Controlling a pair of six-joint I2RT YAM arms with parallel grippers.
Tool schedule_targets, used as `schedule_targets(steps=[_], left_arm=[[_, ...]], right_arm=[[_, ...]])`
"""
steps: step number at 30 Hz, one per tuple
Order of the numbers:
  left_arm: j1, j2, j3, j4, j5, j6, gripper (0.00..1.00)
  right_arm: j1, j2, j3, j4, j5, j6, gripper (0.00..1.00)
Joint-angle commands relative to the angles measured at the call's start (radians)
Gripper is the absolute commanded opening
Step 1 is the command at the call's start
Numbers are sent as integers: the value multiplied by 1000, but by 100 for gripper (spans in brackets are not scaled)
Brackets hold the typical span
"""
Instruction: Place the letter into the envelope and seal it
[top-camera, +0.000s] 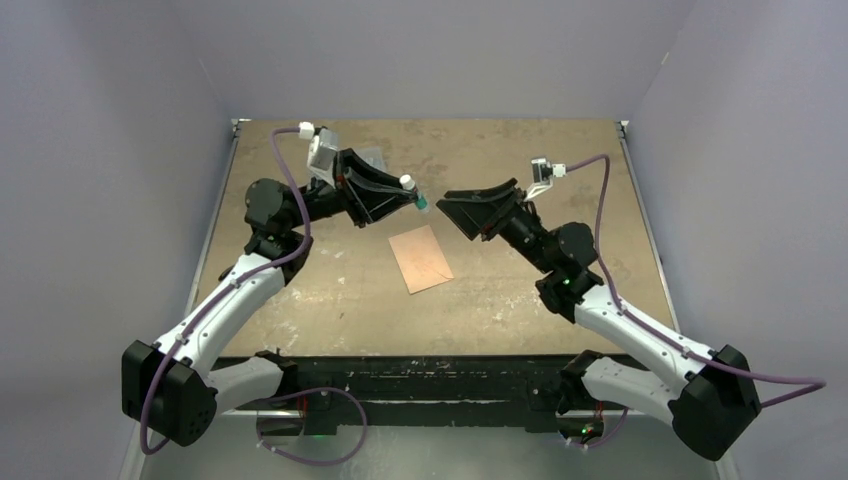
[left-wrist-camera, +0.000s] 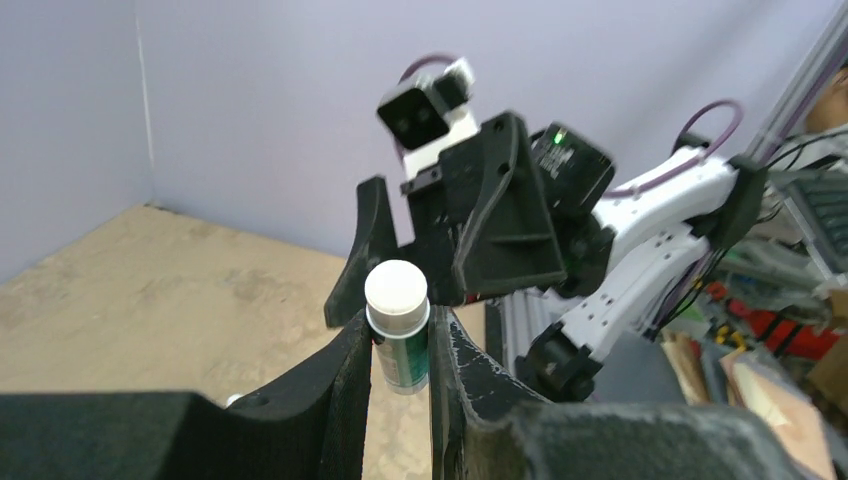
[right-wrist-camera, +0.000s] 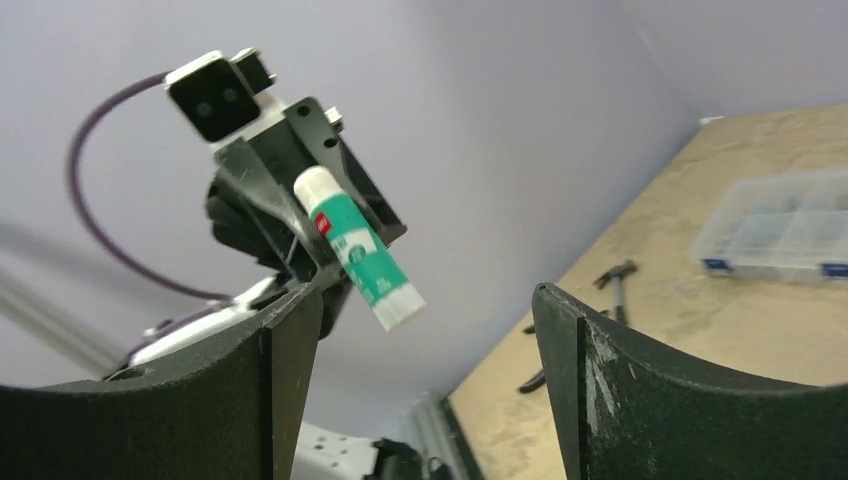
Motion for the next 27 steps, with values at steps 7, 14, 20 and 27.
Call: schedule_targets(steps=[7,14,20,27], left_arm=[[-3,16,-6,270,-147,-546,0],[-4,-7,-27,284,-195,-556,0],[-4,1,-29,283,-198,-552,0],[-4,19,-16,299,-209,-555,0]], right_arm=[[1,112,-63,605,-120,406,69],[14,181,17,561,-142,431,55],[19,194,65,503,-157,405,59],[20,207,141,360,-171,332,55]])
